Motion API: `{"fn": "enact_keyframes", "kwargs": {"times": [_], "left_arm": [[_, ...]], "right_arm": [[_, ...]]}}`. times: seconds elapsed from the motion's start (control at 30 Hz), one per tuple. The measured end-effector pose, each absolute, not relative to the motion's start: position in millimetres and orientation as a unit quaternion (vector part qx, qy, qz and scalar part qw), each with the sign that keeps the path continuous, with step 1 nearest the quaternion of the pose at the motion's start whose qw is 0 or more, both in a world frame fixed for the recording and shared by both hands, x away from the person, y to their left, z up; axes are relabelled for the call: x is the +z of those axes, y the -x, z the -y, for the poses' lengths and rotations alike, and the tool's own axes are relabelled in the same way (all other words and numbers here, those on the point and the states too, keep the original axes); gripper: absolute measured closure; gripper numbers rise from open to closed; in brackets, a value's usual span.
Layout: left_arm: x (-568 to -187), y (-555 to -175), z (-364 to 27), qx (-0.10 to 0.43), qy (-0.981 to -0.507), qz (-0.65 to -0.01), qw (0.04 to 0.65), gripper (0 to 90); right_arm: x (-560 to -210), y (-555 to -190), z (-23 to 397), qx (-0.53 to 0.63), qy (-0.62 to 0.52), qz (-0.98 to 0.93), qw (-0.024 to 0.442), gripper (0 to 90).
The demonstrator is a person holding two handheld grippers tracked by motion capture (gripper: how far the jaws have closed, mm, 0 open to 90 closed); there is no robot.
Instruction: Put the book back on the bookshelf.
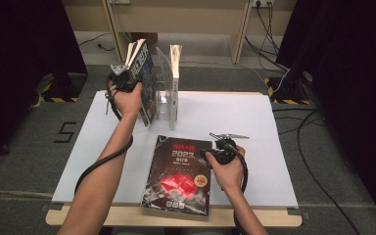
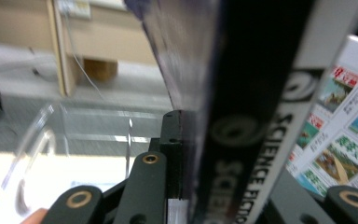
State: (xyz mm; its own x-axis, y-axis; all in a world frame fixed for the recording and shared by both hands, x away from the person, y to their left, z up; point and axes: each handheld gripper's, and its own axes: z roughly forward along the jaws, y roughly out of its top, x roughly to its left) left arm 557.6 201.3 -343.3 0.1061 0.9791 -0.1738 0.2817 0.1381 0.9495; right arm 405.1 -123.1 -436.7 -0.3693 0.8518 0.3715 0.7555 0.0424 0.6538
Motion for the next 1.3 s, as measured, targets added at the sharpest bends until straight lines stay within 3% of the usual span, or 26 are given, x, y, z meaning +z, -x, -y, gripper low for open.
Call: {"fn": "enact_keyframes", "kwargs": {"times": [0.4,0.57,0.83,1.3], "left_arm": [[-365,-558,-179,0.350,-0.567,-0.532,0.522,74.5],[-363,-558,-179,0.316,-0.579,-0.531,0.532,65.7],[-348,-545,-178,0.319,-0.605,-0.506,0.526,53.6],[-342,-550,-182,0.311,-0.639,-0.495,0.499,56.0]], "right_arm": [[-440,-403,123,0.411,-0.559,-0.718,0.058,65.5],[-440,-403,125,0.412,-0.561,-0.716,0.059,65.3],[-439,-402,125,0.412,-0.559,-0.717,0.061,65.1],[-438,-402,124,0.411,-0.559,-0.717,0.059,64.9]]}}
